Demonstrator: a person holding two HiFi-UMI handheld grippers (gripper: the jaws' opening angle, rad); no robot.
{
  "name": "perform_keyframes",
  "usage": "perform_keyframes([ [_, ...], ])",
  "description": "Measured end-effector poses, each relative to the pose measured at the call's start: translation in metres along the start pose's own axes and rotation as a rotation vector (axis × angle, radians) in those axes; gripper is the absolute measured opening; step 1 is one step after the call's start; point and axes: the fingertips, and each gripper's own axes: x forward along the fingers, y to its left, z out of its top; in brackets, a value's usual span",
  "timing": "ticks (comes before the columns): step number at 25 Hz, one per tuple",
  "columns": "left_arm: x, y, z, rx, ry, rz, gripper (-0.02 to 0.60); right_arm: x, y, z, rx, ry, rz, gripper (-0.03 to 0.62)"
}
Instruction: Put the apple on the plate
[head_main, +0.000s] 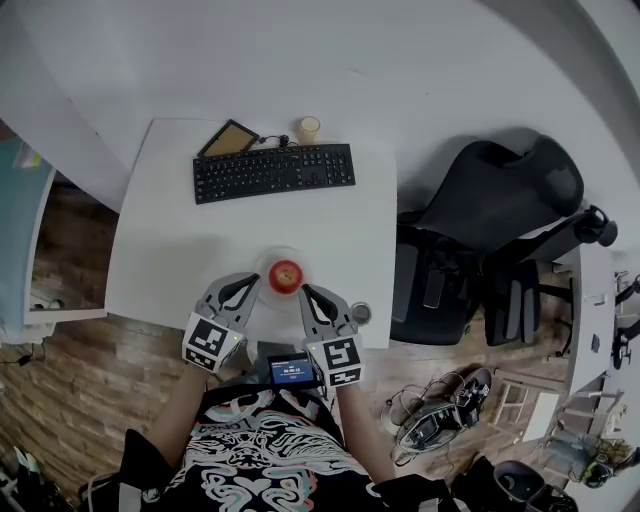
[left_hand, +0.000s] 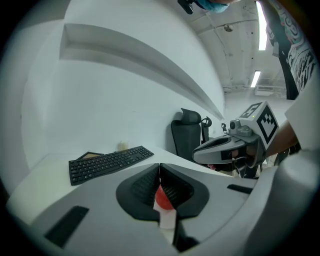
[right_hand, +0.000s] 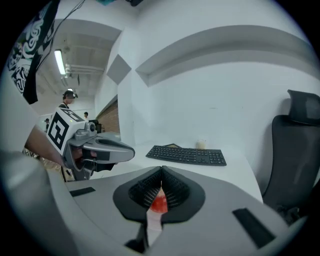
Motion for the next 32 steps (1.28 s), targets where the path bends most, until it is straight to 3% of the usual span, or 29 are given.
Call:
perform_keyframes([
  [4,-0.026,-0.017,0.030,-0.020,-0.149,-0.037,0.014,-0.036,0.009,0.020,0.066,-0.123,0.016,0.028],
  [6,-0.036,-0.022,0.041,0.005,-0.175,-0.017,0.014,-0.052,0.006,0.029,0.112,-0.171,-0.016,0.028],
  [9,-0.049,-0.027,0.050,0.029,-0.177,0.035,0.014,-0.073,0.005,0.032,0.064,-0.159,-0.092,0.028],
  [14,-0.077,-0.046,0.071,0.036,-0.246,0.049,0.014,-0.102,0.018,0.043,0.010,-0.188,-0.114,0.028],
  [23,-0.122,-0.076,0.069,0.053,-0.246,0.146,0.014,-0.150,0.044,0.044,-0.002,-0.234,-0.121,0.028],
  [32,-0.160,-0.128,0.059,0.014,-0.205,0.237,0.014,-0.224,0.048,0.025,-0.020,-0.213,-0.204,0.028],
])
